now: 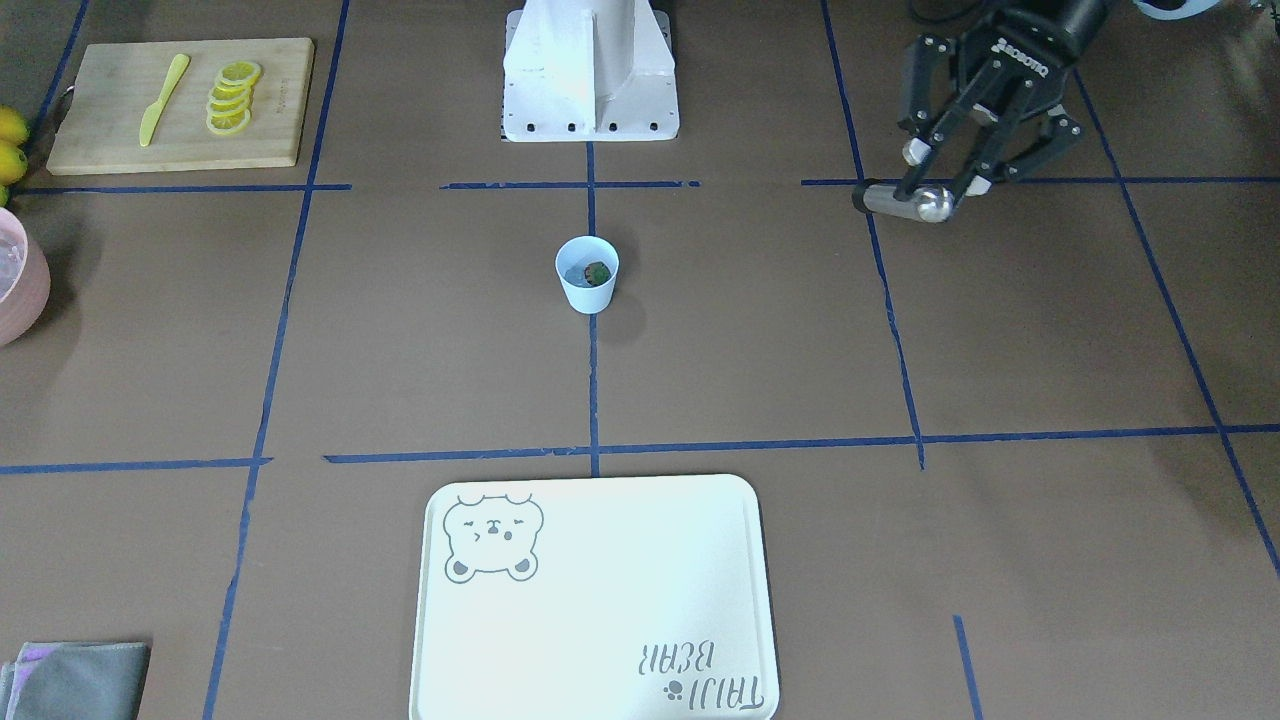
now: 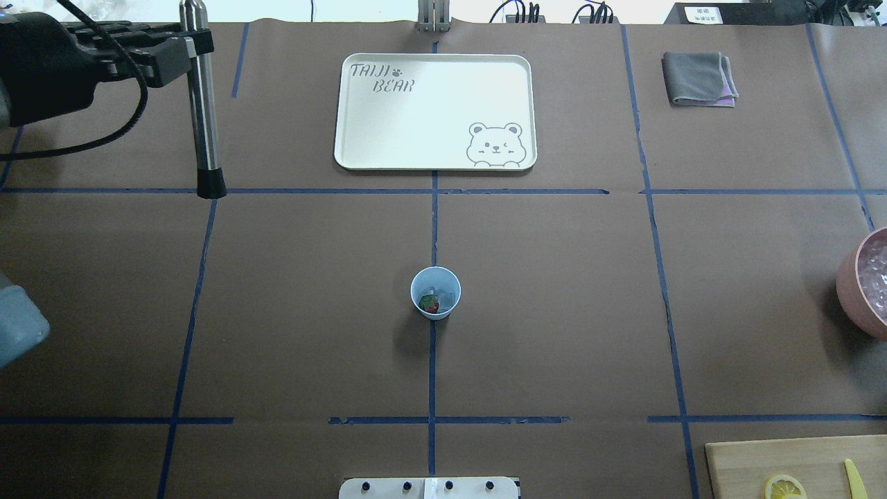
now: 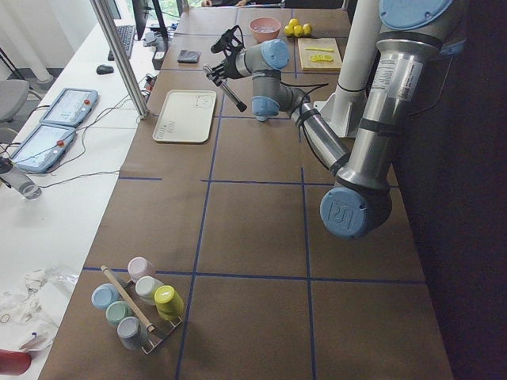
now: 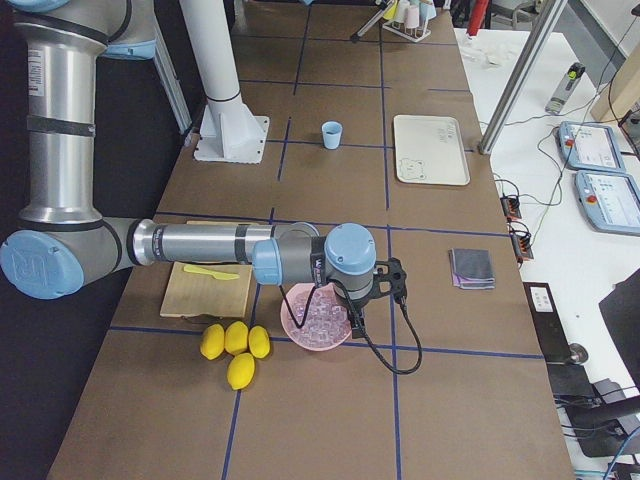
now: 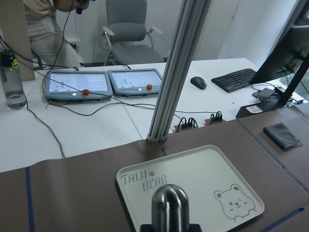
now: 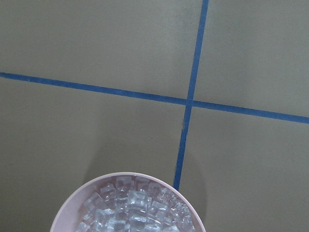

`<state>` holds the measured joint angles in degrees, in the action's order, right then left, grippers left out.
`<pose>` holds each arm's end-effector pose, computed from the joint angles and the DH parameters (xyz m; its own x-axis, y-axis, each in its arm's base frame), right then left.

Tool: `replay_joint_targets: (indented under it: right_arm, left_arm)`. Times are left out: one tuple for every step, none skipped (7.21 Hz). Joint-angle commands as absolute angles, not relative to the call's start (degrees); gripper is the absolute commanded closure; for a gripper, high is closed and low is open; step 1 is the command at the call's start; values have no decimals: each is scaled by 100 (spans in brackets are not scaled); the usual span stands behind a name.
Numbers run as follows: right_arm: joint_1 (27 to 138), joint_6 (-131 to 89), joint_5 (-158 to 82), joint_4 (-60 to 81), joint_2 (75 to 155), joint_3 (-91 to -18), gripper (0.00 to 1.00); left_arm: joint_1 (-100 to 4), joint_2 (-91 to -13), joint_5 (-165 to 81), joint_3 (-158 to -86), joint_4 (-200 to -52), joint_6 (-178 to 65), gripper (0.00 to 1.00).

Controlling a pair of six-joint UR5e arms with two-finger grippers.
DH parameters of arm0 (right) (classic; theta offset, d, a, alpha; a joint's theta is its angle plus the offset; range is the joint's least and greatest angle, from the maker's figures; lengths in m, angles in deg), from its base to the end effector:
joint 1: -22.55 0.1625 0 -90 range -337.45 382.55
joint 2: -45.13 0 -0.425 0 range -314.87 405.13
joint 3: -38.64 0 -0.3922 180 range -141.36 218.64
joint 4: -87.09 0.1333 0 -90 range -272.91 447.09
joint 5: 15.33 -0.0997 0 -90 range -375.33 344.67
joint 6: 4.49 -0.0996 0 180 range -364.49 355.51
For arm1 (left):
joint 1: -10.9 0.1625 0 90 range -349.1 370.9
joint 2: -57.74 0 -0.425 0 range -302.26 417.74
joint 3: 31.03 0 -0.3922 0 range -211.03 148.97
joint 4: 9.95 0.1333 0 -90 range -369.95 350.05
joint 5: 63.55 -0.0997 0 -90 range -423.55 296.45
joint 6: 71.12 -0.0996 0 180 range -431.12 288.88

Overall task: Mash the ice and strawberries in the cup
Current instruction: 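Lift the metal rod with the left gripper and carry it over the cup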

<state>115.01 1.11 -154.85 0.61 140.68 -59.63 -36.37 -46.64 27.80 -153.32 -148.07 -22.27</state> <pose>0.0771 -0.4539 0.6203 0.6532 -0.1514 0.7419 0.0212 0.9831 0.1820 0.2197 -0.4309 0.1812 0.4301 0.5039 -0.7491 0.5783 0.4834 0.6572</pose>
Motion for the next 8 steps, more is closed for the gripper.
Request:
replay_joint_targets:
  right_arm:
    - [11501, 104, -15482, 60, 14040, -5971, 1]
    - [11501, 96, -15482, 60, 14040, -5971, 1]
    - [11501, 95, -15482, 60, 14040, -5971, 1]
    - [11501, 95, -15482, 60, 14058, -5971, 1]
    - [11501, 95, -15482, 60, 14075, -5971, 1]
    - [11501, 95, -15482, 60, 14093, -5971, 1]
    - [11509, 95, -15482, 60, 14093, -5971, 1]
    - [11518, 87, -15482, 69, 14093, -5979, 1]
  left_arm:
    - [-2536, -4903, 1647, -14736, -16193, -2277, 100]
    - [-2166, -5235, 1008, -13782, -17375, -2278, 100]
    - [-1780, -5517, 436, -13068, -18057, -2287, 100]
    - [-1619, -5598, 221, -12957, -18203, -2295, 100]
    - [-1469, -5616, 37, -12964, -18343, -2330, 100]
    - [-1146, -5817, -35, -12990, -18423, -2418, 100]
    - [-743, -5862, -392, -12964, -18441, -2592, 100]
    - [-504, -5880, -596, -12947, -18441, -2768, 100]
